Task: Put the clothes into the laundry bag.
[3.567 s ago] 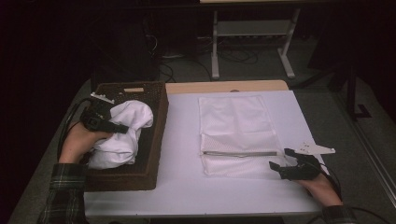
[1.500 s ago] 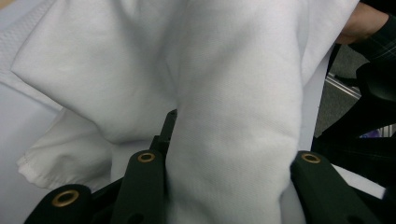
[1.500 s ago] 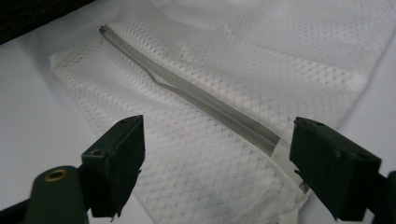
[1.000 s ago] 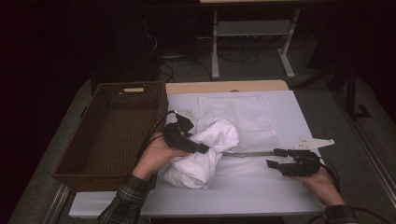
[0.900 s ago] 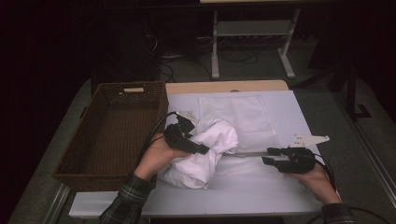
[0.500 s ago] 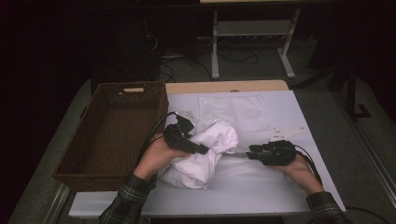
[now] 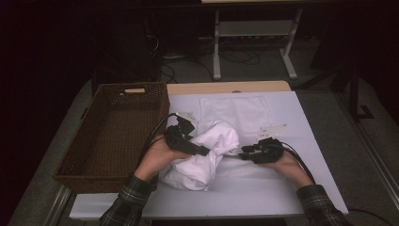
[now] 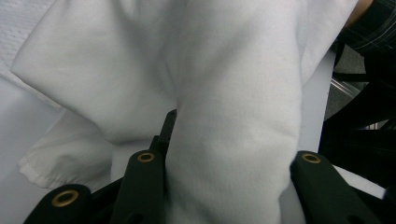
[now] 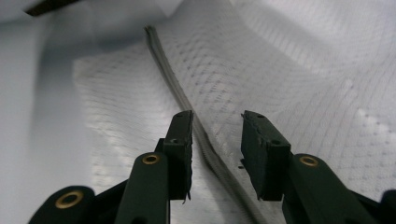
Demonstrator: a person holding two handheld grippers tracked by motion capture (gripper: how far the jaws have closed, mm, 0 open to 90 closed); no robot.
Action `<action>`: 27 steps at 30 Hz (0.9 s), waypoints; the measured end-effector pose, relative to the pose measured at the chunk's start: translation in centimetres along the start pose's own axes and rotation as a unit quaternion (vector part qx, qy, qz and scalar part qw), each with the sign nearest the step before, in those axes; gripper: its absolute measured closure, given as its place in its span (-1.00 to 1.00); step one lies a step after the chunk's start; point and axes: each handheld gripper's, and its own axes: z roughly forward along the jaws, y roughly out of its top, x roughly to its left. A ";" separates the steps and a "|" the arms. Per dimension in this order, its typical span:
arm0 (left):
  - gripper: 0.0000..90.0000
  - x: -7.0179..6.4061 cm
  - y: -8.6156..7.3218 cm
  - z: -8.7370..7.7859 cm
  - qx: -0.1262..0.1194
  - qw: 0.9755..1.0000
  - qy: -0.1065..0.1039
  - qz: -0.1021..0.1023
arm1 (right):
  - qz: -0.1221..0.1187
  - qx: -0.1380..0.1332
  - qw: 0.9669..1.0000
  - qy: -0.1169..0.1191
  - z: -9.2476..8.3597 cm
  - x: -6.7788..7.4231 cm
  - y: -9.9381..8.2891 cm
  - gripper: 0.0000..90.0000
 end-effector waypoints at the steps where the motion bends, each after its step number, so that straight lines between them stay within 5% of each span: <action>1: 0.36 0.0 0.0 0.0 0.000 1.000 -0.001 0.000 | 0.003 0.004 1.000 -0.002 0.2 -0.2 -0.1 0.41; 7: 0.35 0.1 -0.1 0.0 0.001 1.000 0.000 -0.001 | 0.009 0.010 1.000 -0.011 0.6 -0.8 -0.4 0.45; 13: 0.35 0.1 -0.2 -0.1 -0.001 1.000 -0.001 -0.005 | -0.015 0.023 0.999 -0.016 0.5 -0.2 -0.5 0.42; 16: 0.36 0.2 -0.2 0.0 0.001 1.000 0.000 -0.004 | -0.028 0.022 0.999 -0.026 0.7 0.1 -0.4 0.58; 22: 0.36 0.3 -0.2 0.0 0.002 1.000 0.000 -0.005 | -0.014 0.010 0.999 -0.034 0.9 -0.2 -0.3 0.87; 27: 0.36 0.3 -0.3 -0.1 0.003 1.000 0.000 -0.005 | -0.003 -0.002 0.999 -0.035 0.6 -0.5 -0.1 0.94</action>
